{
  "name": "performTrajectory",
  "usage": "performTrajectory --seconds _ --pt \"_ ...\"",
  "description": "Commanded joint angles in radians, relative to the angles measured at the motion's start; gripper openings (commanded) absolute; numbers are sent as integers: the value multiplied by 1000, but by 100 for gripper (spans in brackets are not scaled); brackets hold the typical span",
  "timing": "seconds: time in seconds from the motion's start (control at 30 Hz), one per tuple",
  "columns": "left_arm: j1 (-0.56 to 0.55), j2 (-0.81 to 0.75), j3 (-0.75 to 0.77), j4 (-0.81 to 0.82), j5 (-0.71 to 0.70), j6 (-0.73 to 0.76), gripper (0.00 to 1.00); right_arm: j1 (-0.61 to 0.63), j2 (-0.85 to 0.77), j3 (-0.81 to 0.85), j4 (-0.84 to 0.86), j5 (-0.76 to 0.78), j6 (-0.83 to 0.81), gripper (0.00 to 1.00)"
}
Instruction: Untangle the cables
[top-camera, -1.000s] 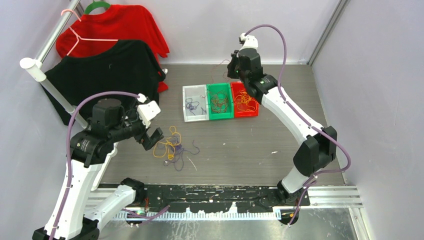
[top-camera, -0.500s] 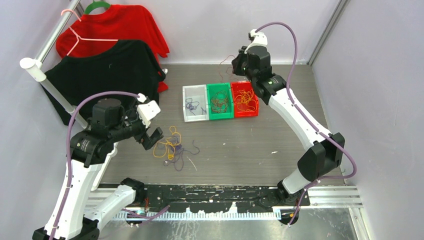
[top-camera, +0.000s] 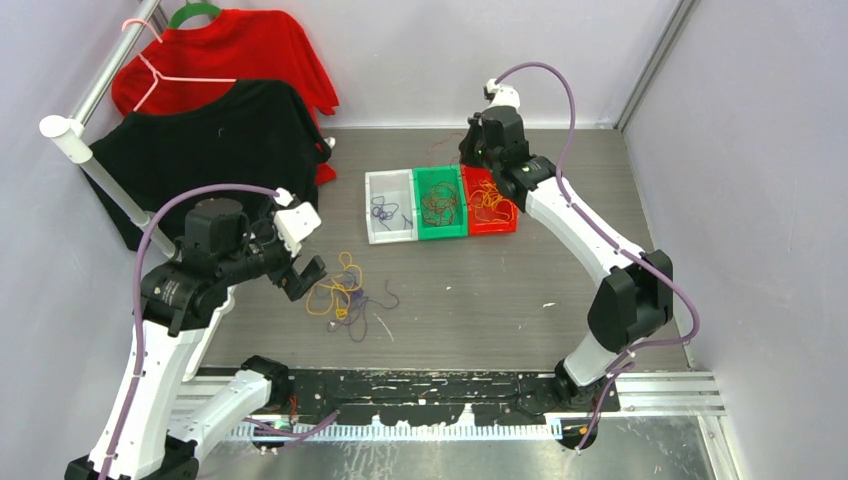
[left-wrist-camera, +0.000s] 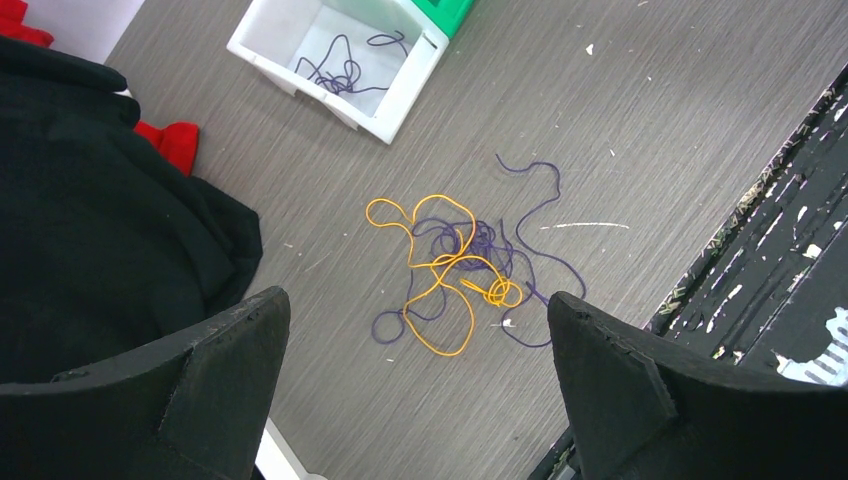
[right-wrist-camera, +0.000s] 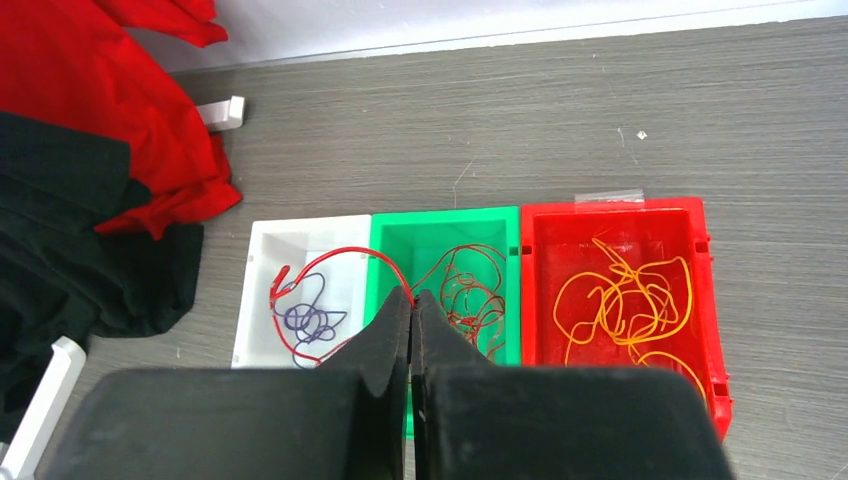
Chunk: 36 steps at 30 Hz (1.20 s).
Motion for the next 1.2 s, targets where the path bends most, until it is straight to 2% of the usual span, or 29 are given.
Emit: performTrajectory --seconds 0.0,0.3,0.77,0.8,0.83,0.93,1.0,1.17 --pt "6 -13 -1 46 -4 8 100 -5 -11 32 40 -16 11 1" --pt "6 -12 6 39 -5 11 99 -5 176 110 -112 -38 85 1" --pt "6 -11 -11 39 -13 29 99 8 423 202 -106 57 95 1" --pt "5 -10 -12 39 -15 29 100 15 435 213 -118 61 86 6" --pt "5 -10 -13 39 -16 32 99 19 438 223 -128 70 77 15" --pt "6 -7 -20 40 -18 38 99 31 425 227 -136 69 43 24" --pt "6 1 -25 35 -19 38 99 32 405 228 -144 75 30 34" --pt "14 88 1 -39 -25 45 99 32 339 241 -173 93 -18 50"
